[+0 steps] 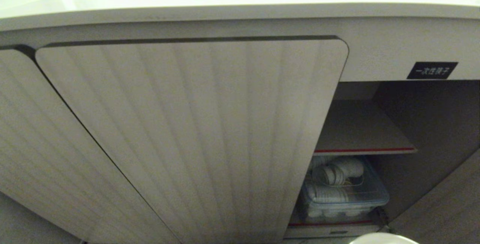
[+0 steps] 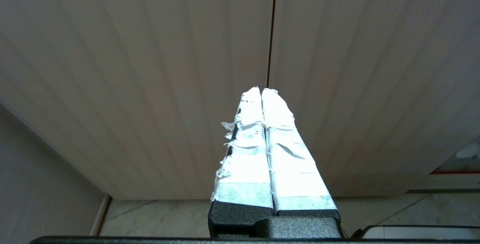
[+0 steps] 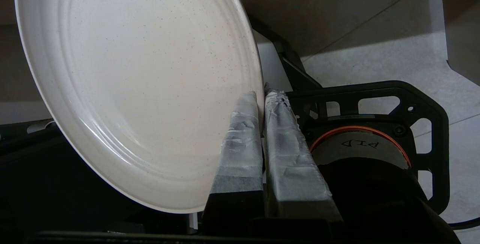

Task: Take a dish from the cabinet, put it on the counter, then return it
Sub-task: Put it back into the cabinet

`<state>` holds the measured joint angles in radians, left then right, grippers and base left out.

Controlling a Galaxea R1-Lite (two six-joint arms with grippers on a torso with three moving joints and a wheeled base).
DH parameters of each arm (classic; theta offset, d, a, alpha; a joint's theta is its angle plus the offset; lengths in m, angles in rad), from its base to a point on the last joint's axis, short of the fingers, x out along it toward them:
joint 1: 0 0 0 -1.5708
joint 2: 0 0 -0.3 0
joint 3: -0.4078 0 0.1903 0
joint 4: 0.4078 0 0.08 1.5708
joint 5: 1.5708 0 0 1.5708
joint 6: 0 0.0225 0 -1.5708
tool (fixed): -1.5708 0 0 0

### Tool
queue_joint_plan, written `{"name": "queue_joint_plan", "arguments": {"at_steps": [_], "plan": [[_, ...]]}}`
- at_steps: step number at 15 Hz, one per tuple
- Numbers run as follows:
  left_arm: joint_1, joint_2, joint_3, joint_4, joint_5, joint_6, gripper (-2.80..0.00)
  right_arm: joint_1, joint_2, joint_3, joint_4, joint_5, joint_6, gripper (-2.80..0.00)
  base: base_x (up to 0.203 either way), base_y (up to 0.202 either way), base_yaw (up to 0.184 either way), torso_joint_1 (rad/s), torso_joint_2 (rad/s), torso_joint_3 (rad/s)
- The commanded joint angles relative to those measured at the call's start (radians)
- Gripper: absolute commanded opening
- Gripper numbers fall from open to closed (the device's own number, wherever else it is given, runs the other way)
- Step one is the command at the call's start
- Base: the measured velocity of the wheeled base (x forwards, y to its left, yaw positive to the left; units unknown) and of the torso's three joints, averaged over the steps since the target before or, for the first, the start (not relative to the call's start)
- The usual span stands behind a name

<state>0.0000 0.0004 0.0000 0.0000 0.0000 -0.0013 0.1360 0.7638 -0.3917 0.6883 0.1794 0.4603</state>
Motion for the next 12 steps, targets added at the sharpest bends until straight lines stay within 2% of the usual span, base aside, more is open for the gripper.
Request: {"name": "queue_joint_plan", "arguments": {"at_steps": [1, 12], "plan": [[0.000, 0.000, 0.000, 0.000, 0.000, 0.000, -2.80, 0.001, 0.000, 0.002, 0.005, 0.002, 0.003, -2.80, 0.000, 0.000, 0.000, 0.000, 0.00, 0.000], [0.000, 0.000, 0.000, 0.000, 0.000, 0.000, -2.80, 0.002, 0.005, -0.001, 0.005, 0.002, 0.003, -2.80, 0.000, 0.000, 0.000, 0.000, 0.00, 0.000]]}}
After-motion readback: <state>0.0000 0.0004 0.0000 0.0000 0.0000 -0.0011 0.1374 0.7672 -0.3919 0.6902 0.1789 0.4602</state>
